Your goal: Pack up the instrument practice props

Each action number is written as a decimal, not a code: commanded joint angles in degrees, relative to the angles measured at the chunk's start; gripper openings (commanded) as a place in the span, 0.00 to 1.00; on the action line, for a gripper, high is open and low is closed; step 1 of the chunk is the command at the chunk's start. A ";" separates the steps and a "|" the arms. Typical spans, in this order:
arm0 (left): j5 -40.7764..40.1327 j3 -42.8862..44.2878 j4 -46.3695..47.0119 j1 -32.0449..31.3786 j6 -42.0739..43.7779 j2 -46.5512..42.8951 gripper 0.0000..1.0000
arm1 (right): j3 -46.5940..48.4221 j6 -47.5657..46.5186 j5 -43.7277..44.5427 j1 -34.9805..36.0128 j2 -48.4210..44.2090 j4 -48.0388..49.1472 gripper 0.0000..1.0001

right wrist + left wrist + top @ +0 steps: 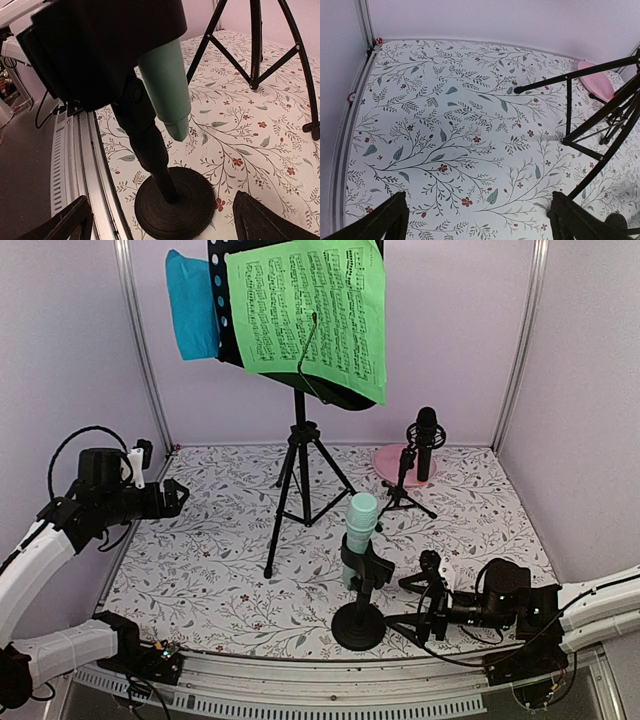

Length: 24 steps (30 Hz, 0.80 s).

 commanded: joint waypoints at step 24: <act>2.59 -1.54 2.40 -2.55 1.80 -0.42 0.98 | -0.49 -1.22 0.31 3.94 29.87 34.22 0.72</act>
